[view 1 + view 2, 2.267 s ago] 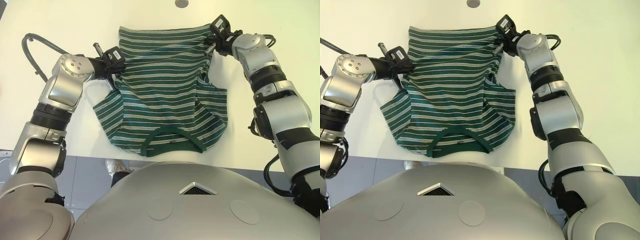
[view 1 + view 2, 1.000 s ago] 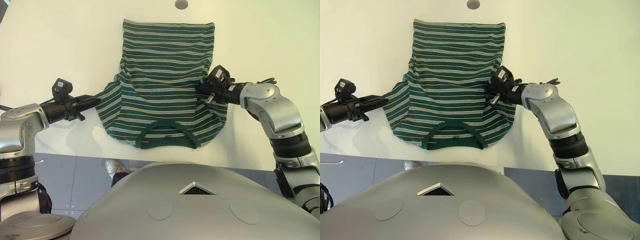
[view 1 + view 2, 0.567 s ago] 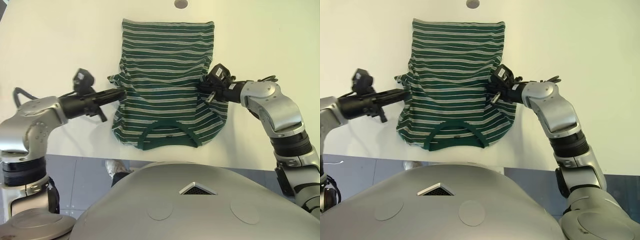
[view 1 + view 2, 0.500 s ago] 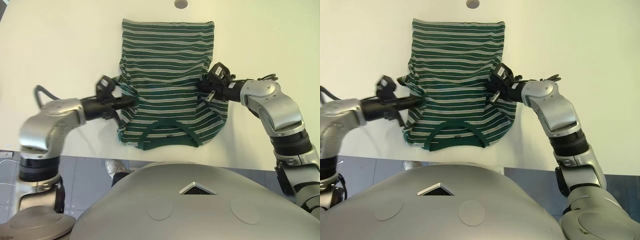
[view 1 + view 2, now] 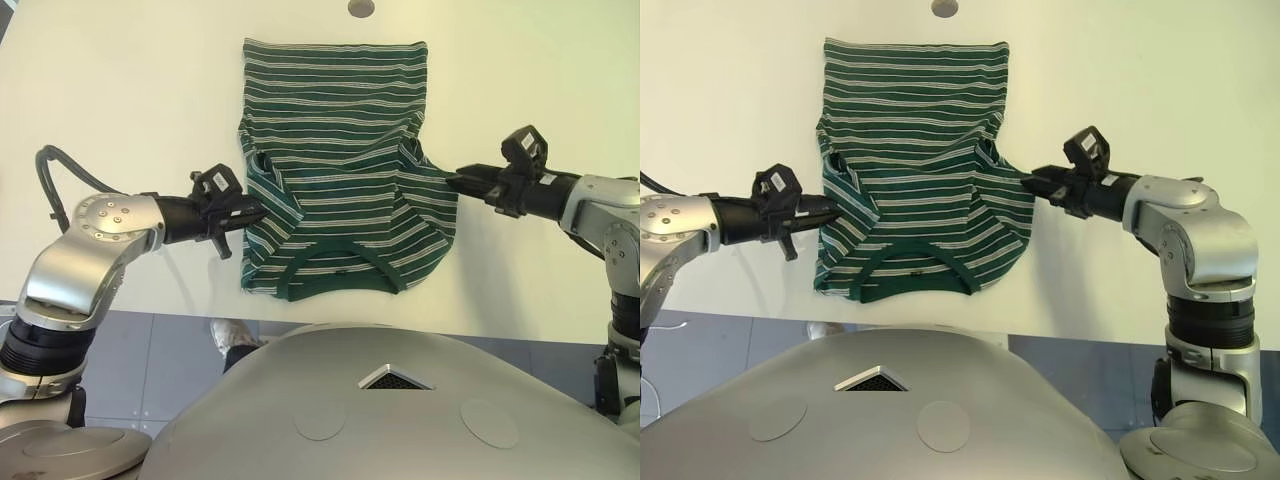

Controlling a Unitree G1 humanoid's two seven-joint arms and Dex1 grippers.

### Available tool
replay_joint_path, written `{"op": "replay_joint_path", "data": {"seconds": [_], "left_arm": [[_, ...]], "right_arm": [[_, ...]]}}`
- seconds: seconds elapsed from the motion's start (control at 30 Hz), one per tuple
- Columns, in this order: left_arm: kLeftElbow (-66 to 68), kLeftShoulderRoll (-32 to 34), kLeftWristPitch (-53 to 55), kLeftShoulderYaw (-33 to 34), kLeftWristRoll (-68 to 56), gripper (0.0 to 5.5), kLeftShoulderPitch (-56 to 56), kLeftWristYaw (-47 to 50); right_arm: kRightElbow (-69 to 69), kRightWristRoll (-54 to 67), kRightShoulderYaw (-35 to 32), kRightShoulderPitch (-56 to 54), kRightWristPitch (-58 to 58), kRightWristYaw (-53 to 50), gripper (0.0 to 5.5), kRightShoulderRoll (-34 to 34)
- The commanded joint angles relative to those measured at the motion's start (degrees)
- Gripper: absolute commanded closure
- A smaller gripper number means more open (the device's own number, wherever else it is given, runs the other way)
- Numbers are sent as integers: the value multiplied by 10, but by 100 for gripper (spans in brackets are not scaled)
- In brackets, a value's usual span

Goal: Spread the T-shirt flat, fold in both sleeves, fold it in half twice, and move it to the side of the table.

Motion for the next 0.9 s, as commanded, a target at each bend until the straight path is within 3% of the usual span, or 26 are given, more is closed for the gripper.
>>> {"op": "replay_joint_path", "data": {"seconds": [0.03, 0.2, 0.43, 0.63, 0.9], "left_arm": [[-19, 12, 3, 11, -2, 447, -19, -3], [-10, -3, 8, -1, 1, 447, -38, 6], [2, -17, 10, 17, 4, 447, -18, 35], [1, -27, 10, 22, 4, 447, -5, 51], [7, -21, 8, 26, 5, 447, -6, 46]], "right_arm": [[76, -22, 20, -4, -27, -14, 411, 16], [129, 1, 17, -13, -19, -14, 411, 55], [59, -14, 64, 24, -53, 42, 548, -26], [15, -21, 22, 105, -117, 145, 548, -170], [-26, 1, -8, 70, -111, 139, 548, -171]]}}
